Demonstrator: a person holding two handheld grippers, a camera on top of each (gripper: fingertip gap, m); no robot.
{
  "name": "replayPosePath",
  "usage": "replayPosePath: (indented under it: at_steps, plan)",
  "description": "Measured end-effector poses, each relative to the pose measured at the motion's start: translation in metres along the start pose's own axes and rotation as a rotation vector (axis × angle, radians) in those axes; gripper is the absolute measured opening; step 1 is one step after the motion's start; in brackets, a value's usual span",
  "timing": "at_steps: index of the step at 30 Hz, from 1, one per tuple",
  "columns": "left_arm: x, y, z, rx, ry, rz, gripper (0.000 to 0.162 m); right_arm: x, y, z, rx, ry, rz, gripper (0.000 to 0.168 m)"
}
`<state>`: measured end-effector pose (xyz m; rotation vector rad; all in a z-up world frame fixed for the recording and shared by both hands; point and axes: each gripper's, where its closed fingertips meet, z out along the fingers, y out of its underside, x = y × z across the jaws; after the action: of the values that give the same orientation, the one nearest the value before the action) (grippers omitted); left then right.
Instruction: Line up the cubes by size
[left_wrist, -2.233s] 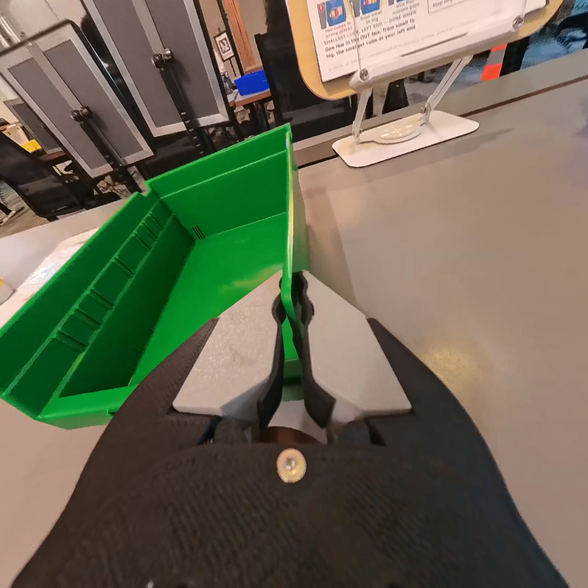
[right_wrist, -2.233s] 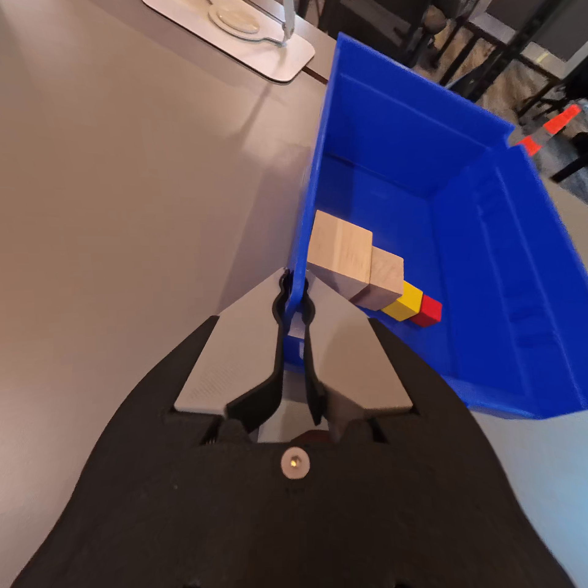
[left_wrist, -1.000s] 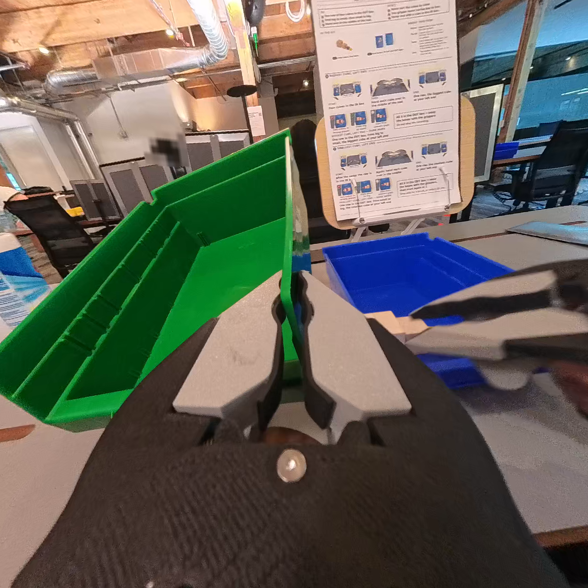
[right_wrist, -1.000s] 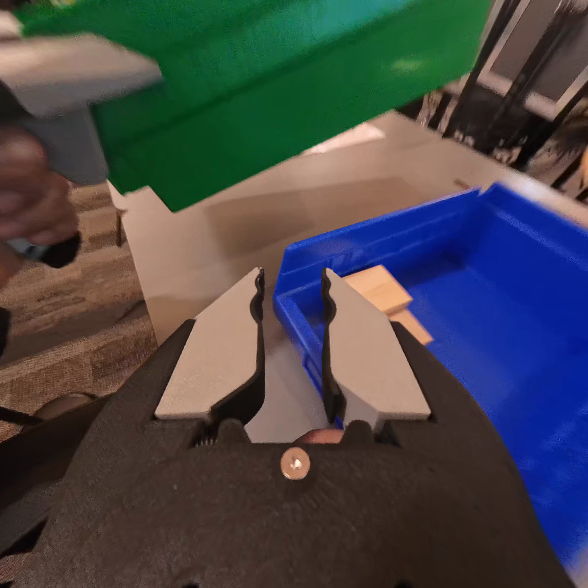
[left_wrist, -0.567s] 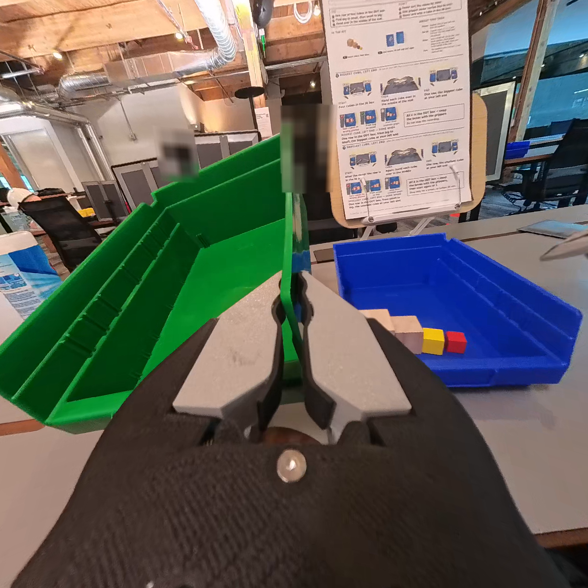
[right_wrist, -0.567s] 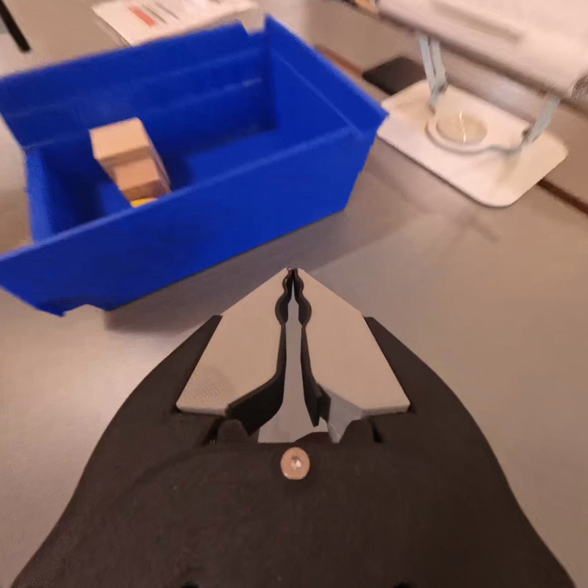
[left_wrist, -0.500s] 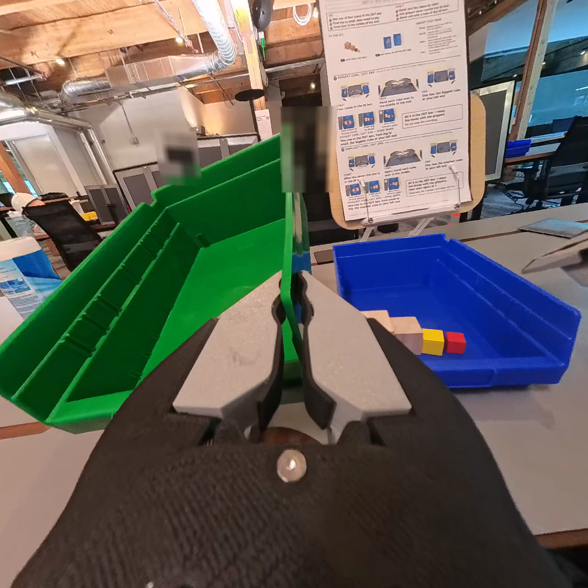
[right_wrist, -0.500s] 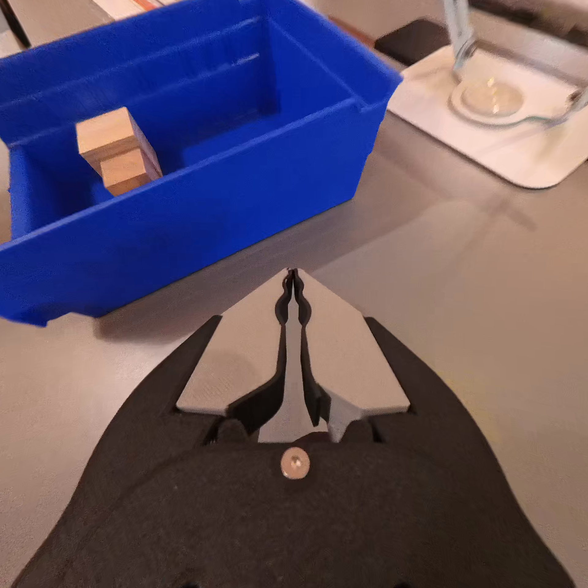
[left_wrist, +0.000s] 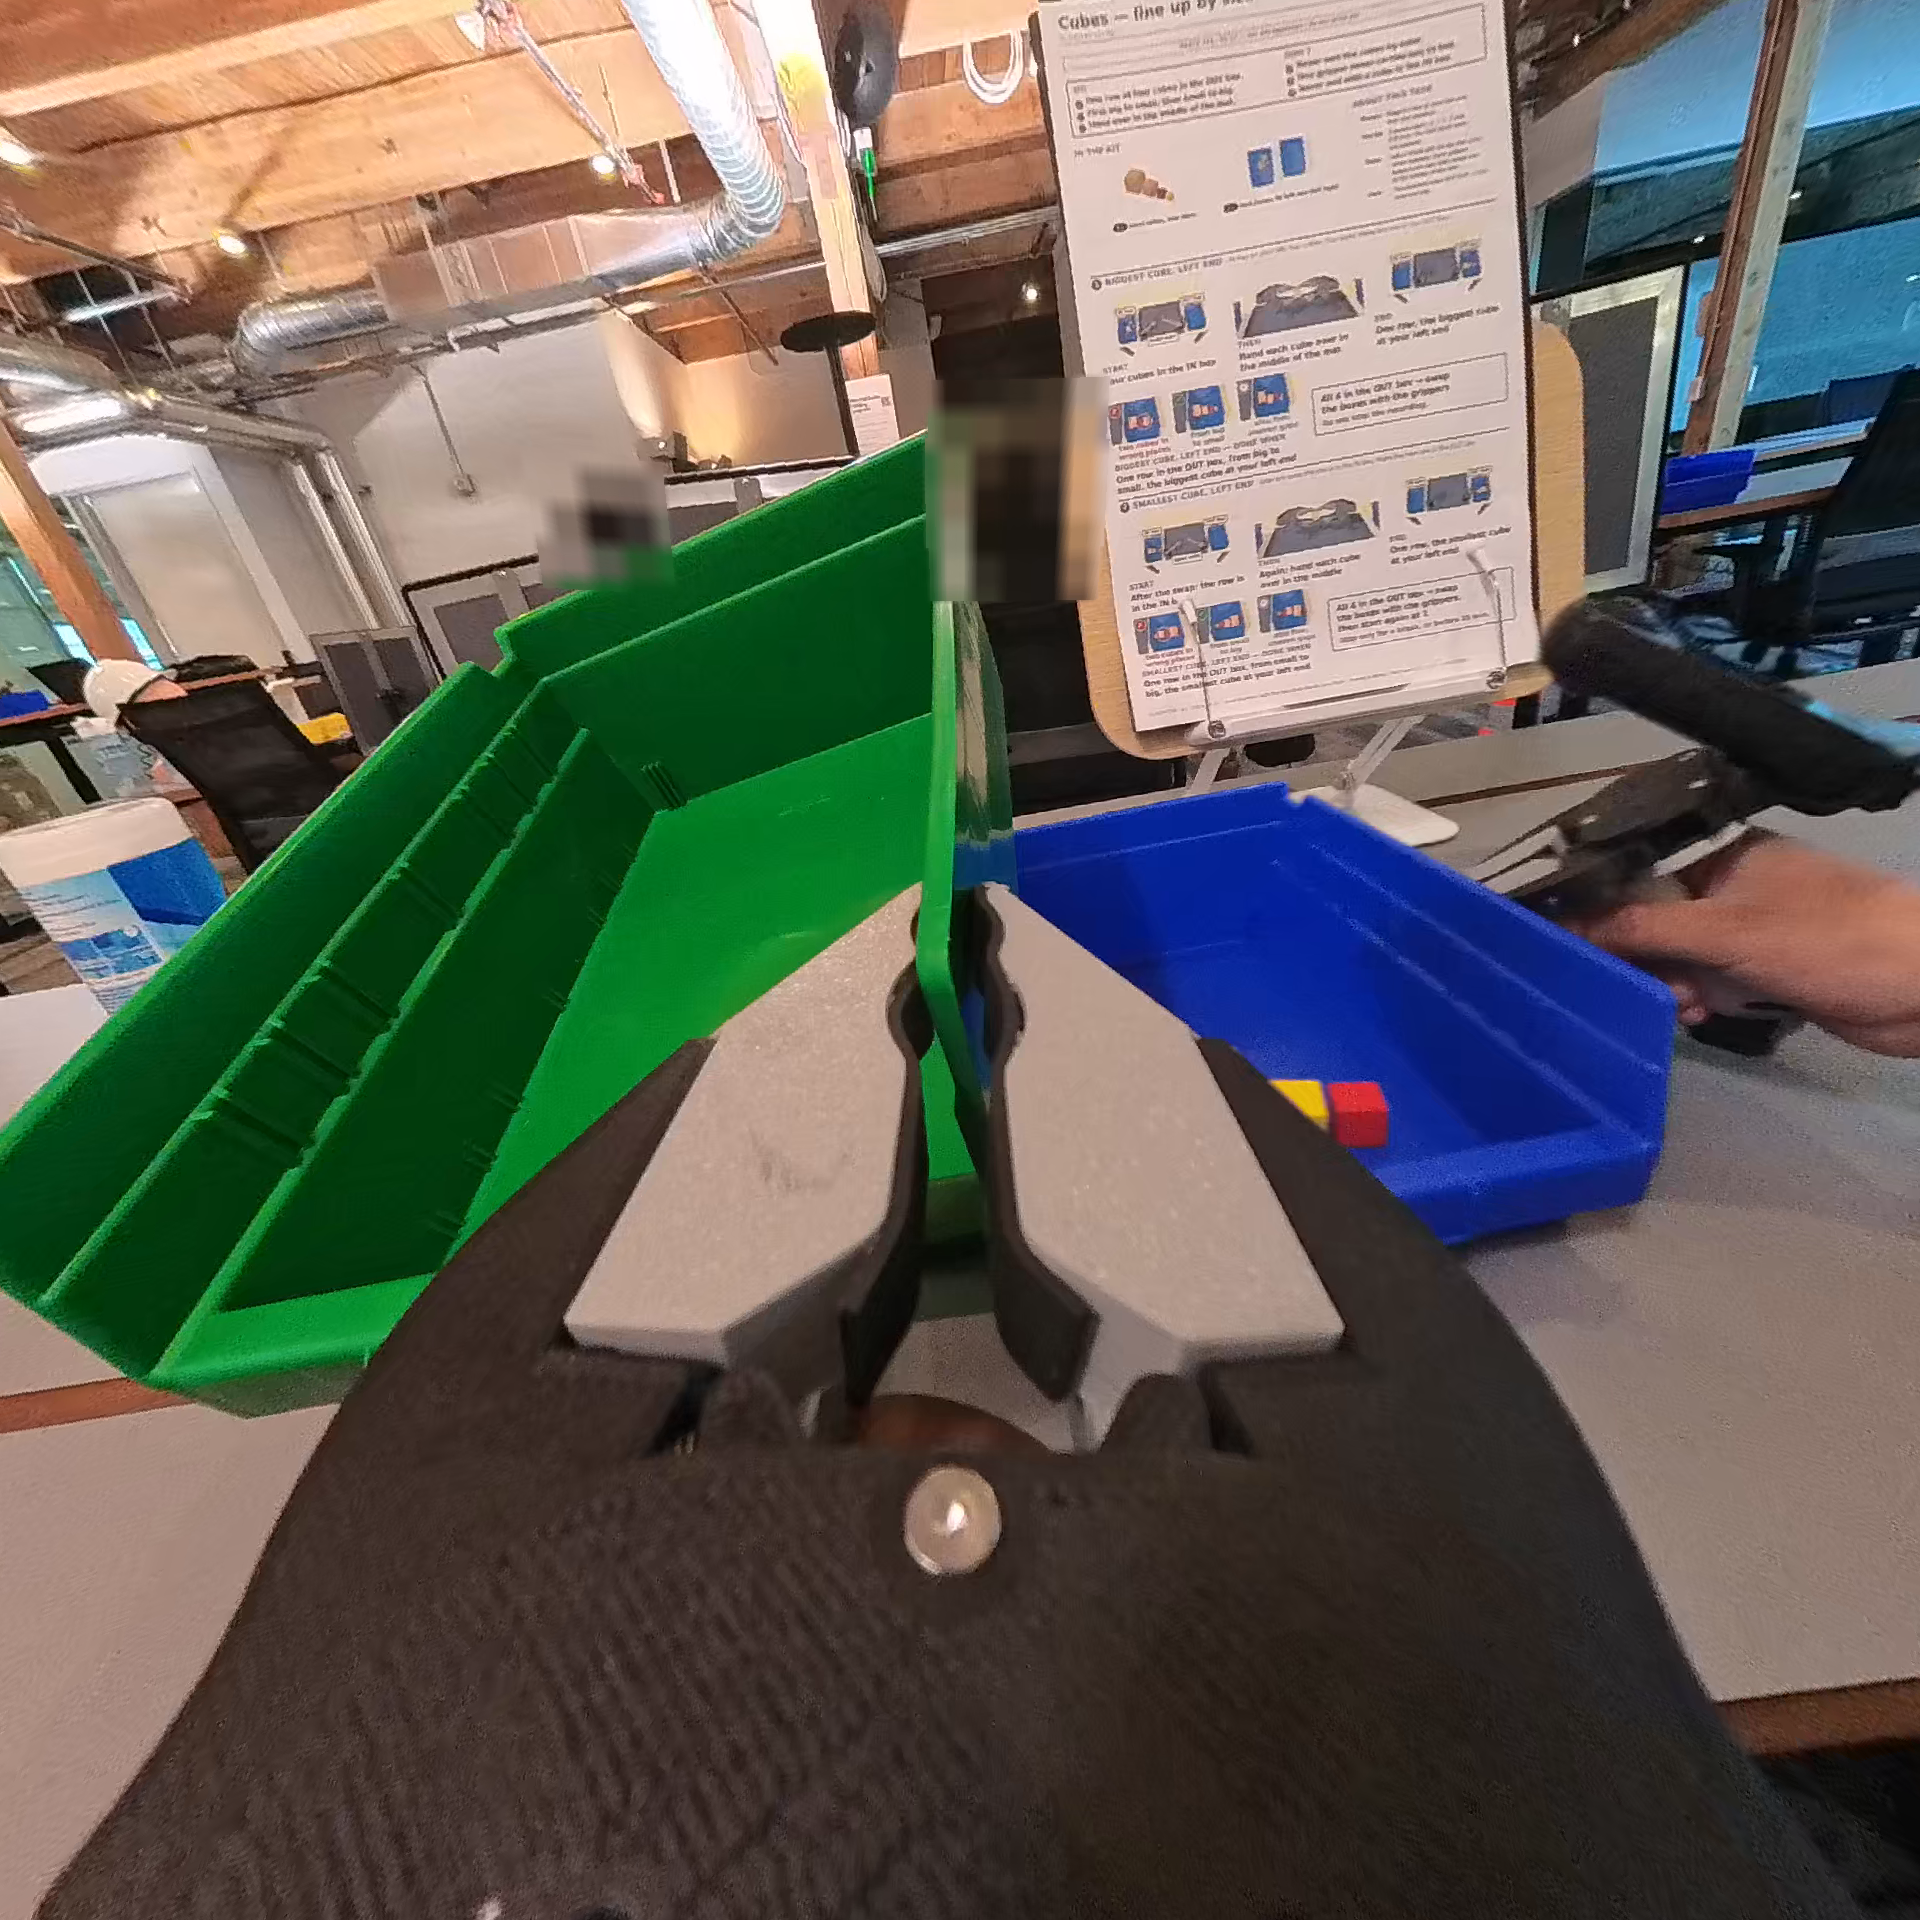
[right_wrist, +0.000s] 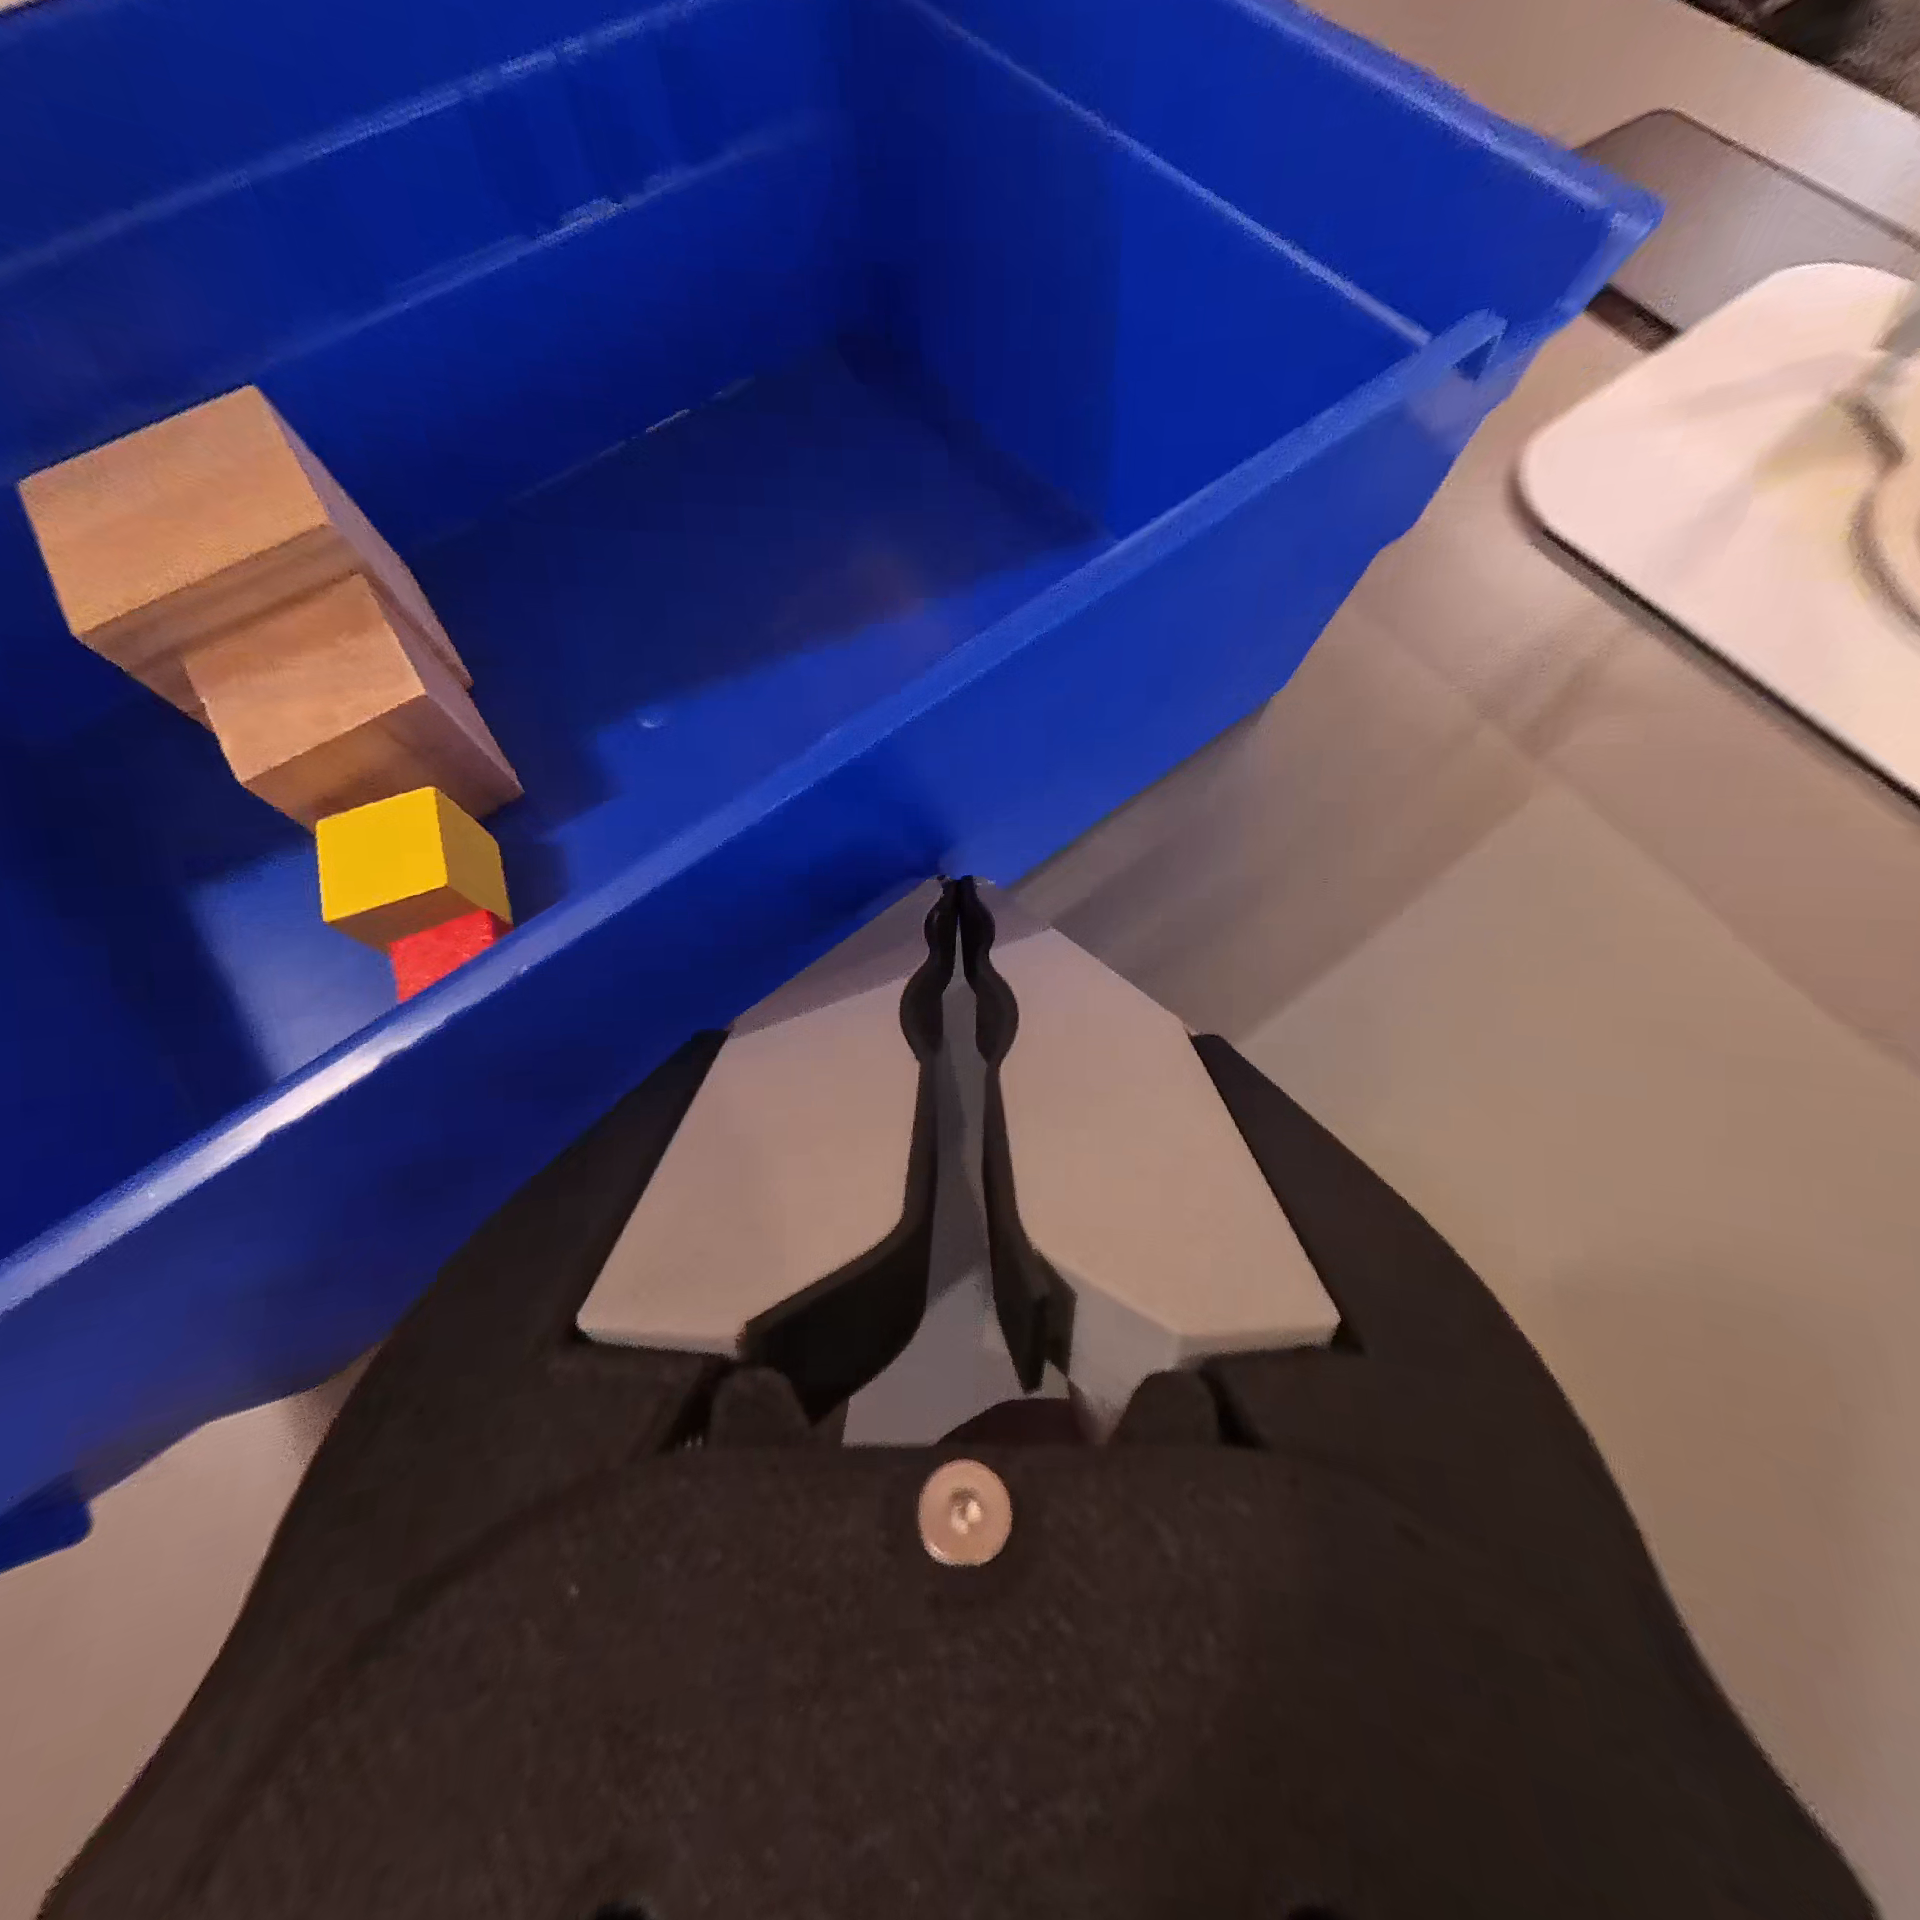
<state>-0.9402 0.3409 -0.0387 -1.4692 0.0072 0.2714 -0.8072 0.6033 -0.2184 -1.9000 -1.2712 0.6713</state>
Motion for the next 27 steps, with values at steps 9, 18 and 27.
replayPosePath:
  at_steps: [9,18,27]
  plan:
    - [0.01,-0.023,-0.001,0.038,0.023,0.014,0.0,-0.05,-0.003,-0.033,0.022,-0.171,-0.063,0.0]
    - [0.093,-0.078,0.013,0.13,0.206,0.081,0.001,-0.005,0.036,-0.197,0.148,-0.127,-0.015,0.011]
    - [0.26,-0.104,0.018,0.188,0.533,0.119,0.001,0.026,0.08,-0.345,0.289,0.063,-0.006,0.018]
